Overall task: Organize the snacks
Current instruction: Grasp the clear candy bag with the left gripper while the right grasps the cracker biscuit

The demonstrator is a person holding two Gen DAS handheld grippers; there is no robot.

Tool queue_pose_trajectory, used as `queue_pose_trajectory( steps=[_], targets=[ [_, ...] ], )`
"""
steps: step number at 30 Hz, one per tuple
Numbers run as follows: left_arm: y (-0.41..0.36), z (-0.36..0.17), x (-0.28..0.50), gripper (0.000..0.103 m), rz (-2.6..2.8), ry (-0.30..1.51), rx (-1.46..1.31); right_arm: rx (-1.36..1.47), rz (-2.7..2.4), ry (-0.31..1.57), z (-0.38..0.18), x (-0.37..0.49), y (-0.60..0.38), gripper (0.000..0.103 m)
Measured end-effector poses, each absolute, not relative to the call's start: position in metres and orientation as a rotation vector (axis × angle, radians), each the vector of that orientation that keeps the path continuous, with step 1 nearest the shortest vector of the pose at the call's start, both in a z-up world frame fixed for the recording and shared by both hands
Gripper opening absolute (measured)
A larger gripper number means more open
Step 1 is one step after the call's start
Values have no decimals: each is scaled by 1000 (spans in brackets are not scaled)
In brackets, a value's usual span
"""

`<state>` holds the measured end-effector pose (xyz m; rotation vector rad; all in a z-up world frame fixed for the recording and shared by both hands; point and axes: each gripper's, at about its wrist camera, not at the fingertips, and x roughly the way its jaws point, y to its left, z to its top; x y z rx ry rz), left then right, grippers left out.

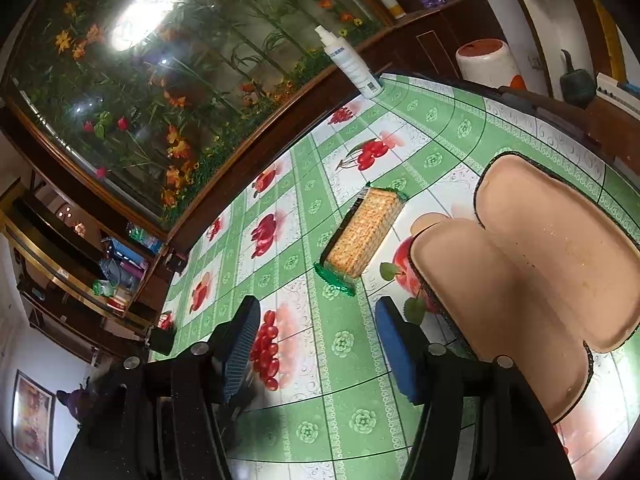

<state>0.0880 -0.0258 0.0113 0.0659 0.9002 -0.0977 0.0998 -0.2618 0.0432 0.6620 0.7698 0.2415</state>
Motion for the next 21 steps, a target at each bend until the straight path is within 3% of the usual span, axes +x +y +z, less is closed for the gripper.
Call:
queue_pose_trajectory(
  steps=[8, 12, 21],
  targets=[
    [-12, 11, 59, 70, -77, 824, 93, 635, 207, 857, 43, 136, -249, 68],
    [0, 16, 63, 70, -103, 825, 35, 533, 119, 914, 51, 171, -236, 73],
    [15, 28, 64, 70, -83, 789, -17, 370, -99, 1071, 21, 236, -211, 73]
  ],
)
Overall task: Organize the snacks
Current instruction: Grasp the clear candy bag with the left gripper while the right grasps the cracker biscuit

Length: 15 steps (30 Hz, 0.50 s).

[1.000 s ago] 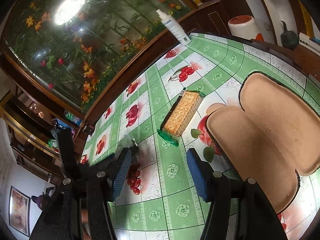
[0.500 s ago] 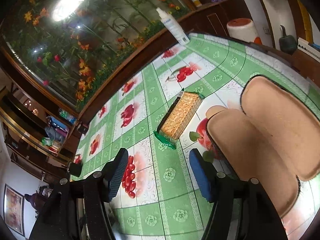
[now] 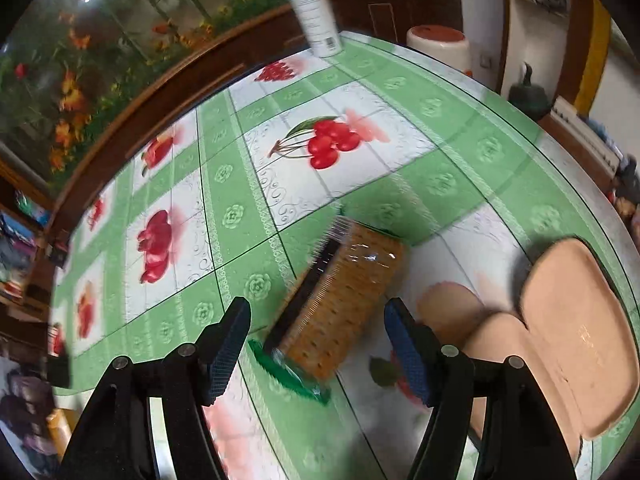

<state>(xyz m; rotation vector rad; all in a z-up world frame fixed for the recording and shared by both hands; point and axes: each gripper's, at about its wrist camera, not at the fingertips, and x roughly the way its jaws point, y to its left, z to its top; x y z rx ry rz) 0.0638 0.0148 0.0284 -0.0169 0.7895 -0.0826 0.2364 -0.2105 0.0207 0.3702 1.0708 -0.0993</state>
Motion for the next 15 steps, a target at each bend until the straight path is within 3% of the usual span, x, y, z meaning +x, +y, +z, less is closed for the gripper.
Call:
queue_pose_trajectory(
  steps=[3, 5, 8, 15],
  targets=[
    [18, 29, 64, 70, -74, 789, -28, 251, -110, 1068, 12, 234, -189, 71],
    [20, 31, 64, 70, -65, 783, -32, 175, -50, 1051, 11, 220, -171, 60],
    [23, 30, 65, 70, -52, 784, -42, 142, 93, 1048, 12, 187, -151, 55],
    [26, 29, 66, 70, -17, 779, -32, 110, 327, 977, 11, 101, -117, 55]
  ],
)
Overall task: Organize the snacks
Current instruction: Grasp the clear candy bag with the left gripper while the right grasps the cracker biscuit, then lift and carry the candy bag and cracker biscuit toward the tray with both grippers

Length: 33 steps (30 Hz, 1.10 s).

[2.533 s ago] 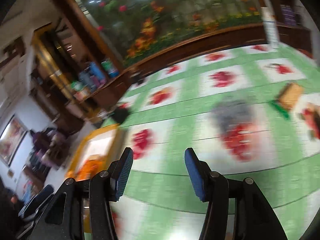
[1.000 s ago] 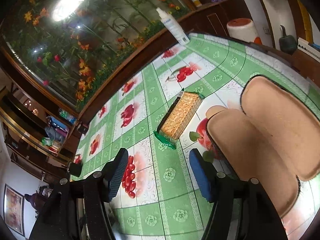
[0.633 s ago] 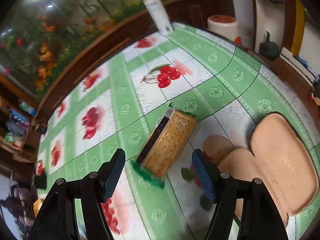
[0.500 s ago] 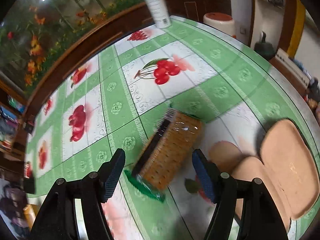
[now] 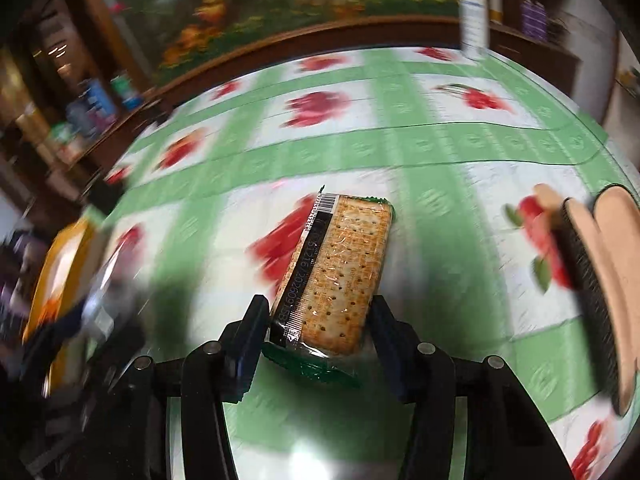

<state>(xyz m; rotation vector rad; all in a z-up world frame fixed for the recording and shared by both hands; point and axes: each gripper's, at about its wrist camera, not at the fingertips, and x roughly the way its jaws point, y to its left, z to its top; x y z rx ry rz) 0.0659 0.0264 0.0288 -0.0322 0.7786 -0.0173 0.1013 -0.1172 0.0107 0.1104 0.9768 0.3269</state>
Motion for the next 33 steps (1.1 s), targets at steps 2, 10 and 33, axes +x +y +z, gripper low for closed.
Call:
queue_pose_trajectory(
  steps=[2, 10, 33],
  targets=[
    [29, 28, 66, 70, 0, 780, -30, 74, 353, 939, 15, 92, -108, 54],
    [33, 24, 69, 70, 54, 776, -6, 75, 412, 897, 23, 88, -102, 53],
    [22, 24, 67, 70, 86, 751, 71, -42, 324, 920, 2, 94, -85, 60]
  ],
)
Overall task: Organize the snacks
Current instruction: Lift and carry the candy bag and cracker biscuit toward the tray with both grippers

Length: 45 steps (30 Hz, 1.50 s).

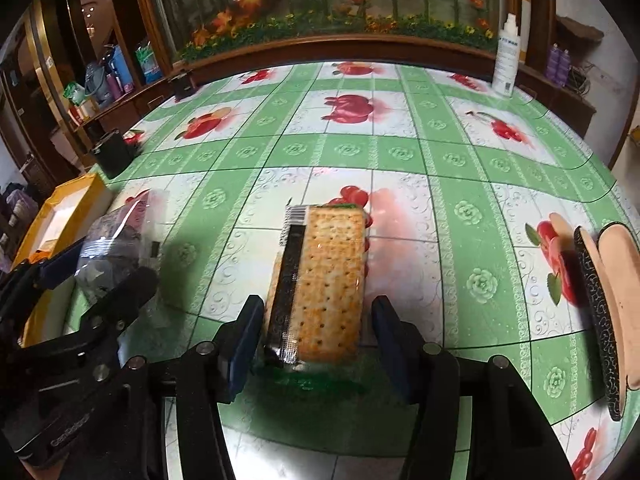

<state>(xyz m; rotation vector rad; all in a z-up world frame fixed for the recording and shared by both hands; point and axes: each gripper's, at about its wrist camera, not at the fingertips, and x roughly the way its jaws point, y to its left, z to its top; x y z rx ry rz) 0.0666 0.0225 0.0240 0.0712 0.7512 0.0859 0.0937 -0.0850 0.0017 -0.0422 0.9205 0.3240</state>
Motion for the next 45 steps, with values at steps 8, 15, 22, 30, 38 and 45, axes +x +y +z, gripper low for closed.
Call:
queue_pose_trajectory(
  steps=[8, 15, 22, 30, 38, 45],
  targets=[
    [23, 24, 66, 71, 92, 752, 71, 35, 337, 926, 6, 96, -98, 50],
    [24, 24, 67, 71, 98, 750, 70, 77, 387, 857, 23, 86, -96, 50],
    [25, 25, 67, 71, 101, 747, 71, 67, 414, 833, 29, 80, -89, 50],
    [26, 27, 67, 71, 107, 739, 71, 61, 420, 830, 28, 78, -87, 50],
    [25, 32, 66, 71, 116, 726, 69, 53, 427, 819, 30, 77, -86, 50],
    [26, 34, 65, 71, 121, 714, 66, 49, 430, 811, 32, 76, -85, 50]
  ],
)
